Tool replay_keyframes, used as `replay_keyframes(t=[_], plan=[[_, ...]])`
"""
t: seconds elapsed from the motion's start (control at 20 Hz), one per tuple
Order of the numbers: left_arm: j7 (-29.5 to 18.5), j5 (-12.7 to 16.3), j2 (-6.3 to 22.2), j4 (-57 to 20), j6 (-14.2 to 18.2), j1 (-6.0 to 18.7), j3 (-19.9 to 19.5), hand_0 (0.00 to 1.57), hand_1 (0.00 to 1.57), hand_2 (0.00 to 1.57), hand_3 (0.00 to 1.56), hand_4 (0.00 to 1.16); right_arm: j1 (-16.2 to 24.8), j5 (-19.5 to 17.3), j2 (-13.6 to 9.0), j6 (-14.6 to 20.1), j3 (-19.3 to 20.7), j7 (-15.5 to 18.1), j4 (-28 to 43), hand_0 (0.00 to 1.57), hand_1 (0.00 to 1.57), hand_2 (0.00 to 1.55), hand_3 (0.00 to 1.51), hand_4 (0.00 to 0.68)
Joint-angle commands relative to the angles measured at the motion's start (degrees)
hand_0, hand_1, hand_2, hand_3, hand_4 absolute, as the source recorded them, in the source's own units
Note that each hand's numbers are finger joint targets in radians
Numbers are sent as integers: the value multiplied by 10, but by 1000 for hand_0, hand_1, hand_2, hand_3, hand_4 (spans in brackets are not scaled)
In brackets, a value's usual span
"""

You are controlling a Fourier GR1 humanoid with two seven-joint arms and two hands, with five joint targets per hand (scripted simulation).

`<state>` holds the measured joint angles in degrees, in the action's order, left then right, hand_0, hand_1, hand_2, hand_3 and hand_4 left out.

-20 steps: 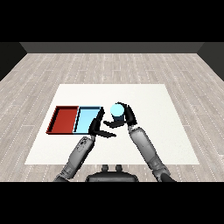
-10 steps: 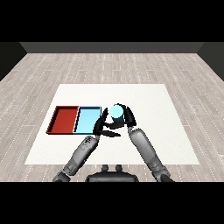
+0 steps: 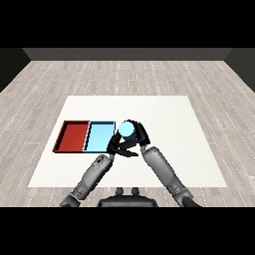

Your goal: Pick the blue can and put it in the blue box

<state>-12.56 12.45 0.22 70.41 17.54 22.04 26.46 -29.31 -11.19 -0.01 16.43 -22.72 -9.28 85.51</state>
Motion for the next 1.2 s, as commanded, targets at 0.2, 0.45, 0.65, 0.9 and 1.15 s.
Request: replay_keyframes(t=[0.2, 0.45, 0.65, 0.9, 1.15], plan=[[-30, 65, -2, -28, 46, 28, 60, 0, 0, 0, 0, 0, -27, 28, 0, -6, -7, -33, 28, 1468, 1468, 1453, 1385, 580], [-42, 85, -2, -31, 52, 26, 24, 1109, 1109, 1263, 1230, 1059, 17, 26, 0, 11, -28, -15, 31, 1566, 1566, 1465, 1378, 570], [-6, 69, -2, -54, 75, 67, 23, 1571, 1571, 1571, 1508, 1154, -37, 42, 0, 32, -23, -19, 4, 1474, 1474, 1455, 1382, 560], [-105, 112, -2, -106, 126, 59, 61, 1571, 1571, 1569, 1490, 1145, 24, 39, 0, -7, 1, 16, 33, 1499, 1499, 1452, 1377, 560], [-55, 55, -2, -37, 127, 30, 33, 1571, 1571, 1566, 1482, 1135, -4, 98, 0, 28, -10, 33, -9, 1119, 1119, 1092, 864, 0]])
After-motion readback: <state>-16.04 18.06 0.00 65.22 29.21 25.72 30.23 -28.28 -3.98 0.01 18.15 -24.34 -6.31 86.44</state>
